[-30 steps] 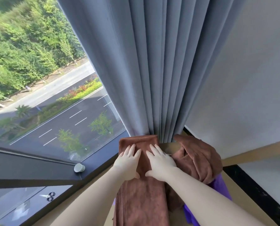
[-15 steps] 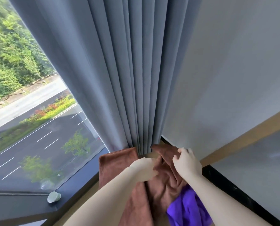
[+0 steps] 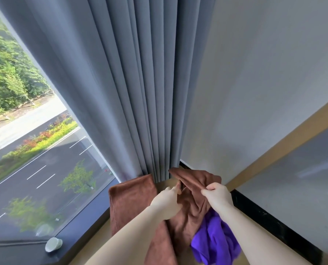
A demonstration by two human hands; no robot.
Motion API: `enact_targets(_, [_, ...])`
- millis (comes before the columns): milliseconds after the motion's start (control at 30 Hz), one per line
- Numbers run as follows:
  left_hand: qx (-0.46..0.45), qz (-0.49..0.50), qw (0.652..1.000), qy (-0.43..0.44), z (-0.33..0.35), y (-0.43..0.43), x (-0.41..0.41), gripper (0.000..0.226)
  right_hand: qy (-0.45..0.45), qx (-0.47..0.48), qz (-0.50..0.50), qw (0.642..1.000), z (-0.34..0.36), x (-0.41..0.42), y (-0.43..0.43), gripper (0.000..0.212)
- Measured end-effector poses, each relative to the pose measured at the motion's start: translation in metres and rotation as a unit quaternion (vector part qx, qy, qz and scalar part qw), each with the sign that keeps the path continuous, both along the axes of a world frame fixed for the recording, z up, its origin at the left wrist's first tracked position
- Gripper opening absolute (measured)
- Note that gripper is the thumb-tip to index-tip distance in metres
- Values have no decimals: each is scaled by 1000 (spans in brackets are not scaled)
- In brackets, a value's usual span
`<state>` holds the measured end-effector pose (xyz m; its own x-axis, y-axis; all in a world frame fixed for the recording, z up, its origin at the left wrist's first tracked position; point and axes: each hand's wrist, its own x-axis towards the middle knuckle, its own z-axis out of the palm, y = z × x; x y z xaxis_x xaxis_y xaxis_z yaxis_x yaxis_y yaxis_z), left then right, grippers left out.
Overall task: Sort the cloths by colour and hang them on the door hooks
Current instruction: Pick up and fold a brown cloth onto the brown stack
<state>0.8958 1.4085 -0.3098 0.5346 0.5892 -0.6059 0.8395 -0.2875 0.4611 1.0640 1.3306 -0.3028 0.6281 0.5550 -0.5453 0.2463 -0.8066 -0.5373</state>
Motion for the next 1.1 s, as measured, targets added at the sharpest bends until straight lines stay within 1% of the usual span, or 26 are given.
enact_targets(67, [5, 12, 1000, -12, 2, -1, 1, 48, 17, 33, -8, 999, 7, -4, -3, 12])
enact_targets(167, [-5, 55, 996, -76, 15, -3, 7, 30, 38, 82, -14, 996, 20, -12, -4, 6])
enact_targets(300, [-63, 111, 978, -167, 42, -6, 11, 33, 61, 138, -5, 989, 41, -24, -5, 6])
enact_targets(367, [-108, 172, 954, -222, 50, -7, 11, 34, 70, 166, -6, 984, 52, -30, -5, 7])
enact_targets(433, [-150, 238, 928, -246, 62, -6, 11, 40, 76, 185, 2, 980, 63, -36, -6, 5])
enact_targets(467, [-169, 262, 916, -253, 67, -5, 10, 41, 78, 191, 10, 978, 68, -39, -6, 10])
enact_targets(533, [-203, 306, 889, -273, 76, -2, 7, 37, 83, 201, 31, 976, 78, -44, -8, 18])
enact_targets(600, [-221, 328, 870, -294, 85, -1, 3, 27, 90, 207, 50, 973, 87, -48, -10, 21])
enact_targets(700, [-200, 342, 862, -316, 99, -1, -1, 17, 96, 223, 67, 968, 102, -52, -10, 22])
enact_targets(933, [-125, 333, 850, -390, 134, -6, -3, 23, 139, 250, 71, 956, 128, -52, -11, 16])
enact_targets(1033, [-73, 319, 857, -398, 150, -10, -2, 25, 154, 259, 71, 951, 141, -47, -14, 13])
enact_targets(1100, [-33, 291, 871, -394, 163, -15, -1, 31, 183, 259, 74, 945, 151, -44, -20, 12])
